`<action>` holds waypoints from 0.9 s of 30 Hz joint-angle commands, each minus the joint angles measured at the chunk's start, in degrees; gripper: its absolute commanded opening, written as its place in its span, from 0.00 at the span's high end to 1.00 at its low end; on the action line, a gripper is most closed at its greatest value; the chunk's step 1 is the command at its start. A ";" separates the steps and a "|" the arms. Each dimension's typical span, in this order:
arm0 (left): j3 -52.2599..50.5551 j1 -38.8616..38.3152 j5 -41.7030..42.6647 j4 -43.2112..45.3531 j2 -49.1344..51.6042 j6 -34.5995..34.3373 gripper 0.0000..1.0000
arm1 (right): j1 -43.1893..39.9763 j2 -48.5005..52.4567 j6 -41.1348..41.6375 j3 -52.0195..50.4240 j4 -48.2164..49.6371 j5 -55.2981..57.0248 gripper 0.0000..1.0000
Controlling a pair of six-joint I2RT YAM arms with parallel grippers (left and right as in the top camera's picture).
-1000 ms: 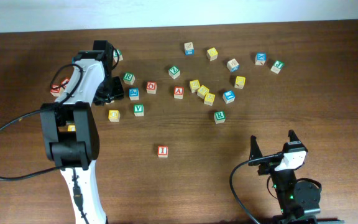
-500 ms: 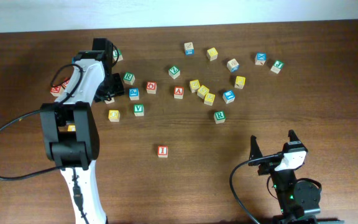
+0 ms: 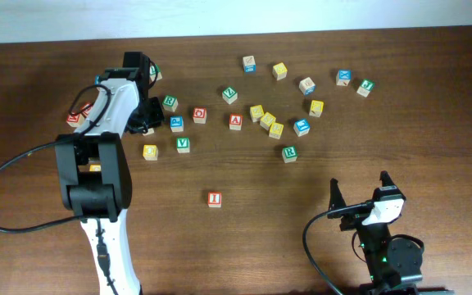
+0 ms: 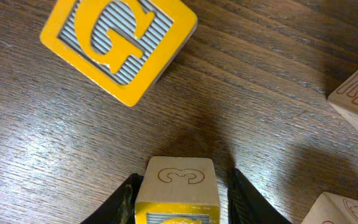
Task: Spell out ICRA
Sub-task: 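Lower the left gripper and grasp the yellow C block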
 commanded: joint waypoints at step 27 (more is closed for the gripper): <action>14.56 0.55 1.88 -16.68 2.89 0.72 0.45 | -0.42 -0.33 0.39 -0.31 -0.31 0.48 0.02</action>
